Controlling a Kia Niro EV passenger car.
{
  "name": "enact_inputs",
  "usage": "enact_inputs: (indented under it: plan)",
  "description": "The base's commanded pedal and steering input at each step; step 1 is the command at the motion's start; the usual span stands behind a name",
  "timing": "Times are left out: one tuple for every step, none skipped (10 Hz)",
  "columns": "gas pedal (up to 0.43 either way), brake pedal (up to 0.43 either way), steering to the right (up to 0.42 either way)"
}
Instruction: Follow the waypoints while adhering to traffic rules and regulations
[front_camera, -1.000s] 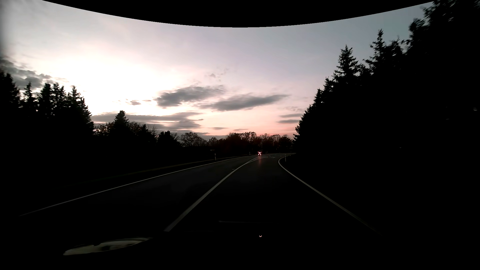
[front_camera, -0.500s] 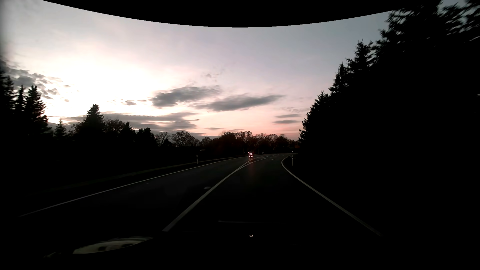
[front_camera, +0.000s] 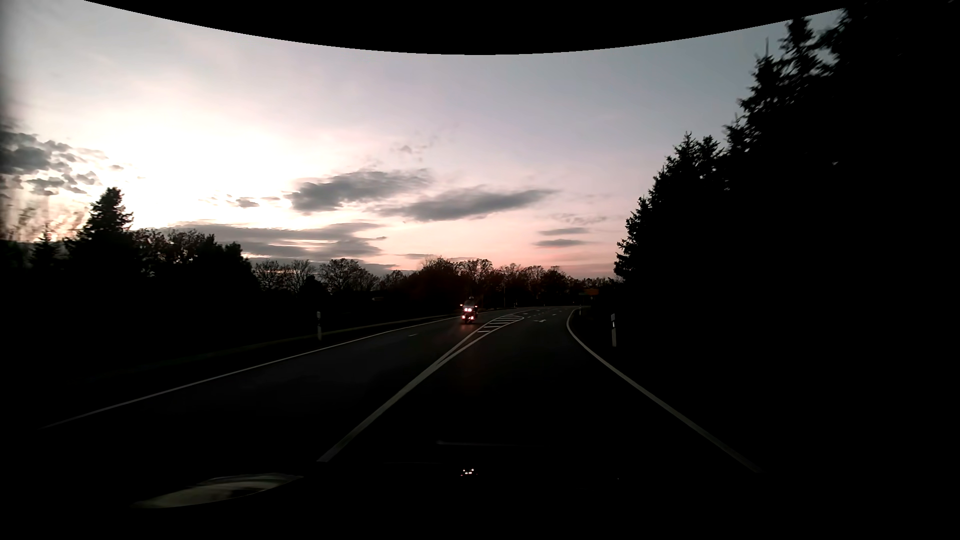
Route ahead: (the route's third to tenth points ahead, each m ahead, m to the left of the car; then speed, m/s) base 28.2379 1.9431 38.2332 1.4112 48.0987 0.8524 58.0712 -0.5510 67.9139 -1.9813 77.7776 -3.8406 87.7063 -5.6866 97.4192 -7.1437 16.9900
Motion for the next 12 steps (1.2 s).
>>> enact_inputs:
  plan:
    - [0.000,0.000,0.020]
    - [0.000,0.000,0.020]
    - [0.000,0.000,0.020]
    - [0.000,0.000,0.019]
    - [0.000,0.000,0.018]
    - [0.000,0.012,0.017]
    - [0.000,0.012,0.016]
    - [0.000,0.018,0.014]
    - [0.000,0.018,0.012]
    - [0.000,0.024,0.011]
    - [0.000,0.043,0.009]
    - [0.000,0.067,0.008]
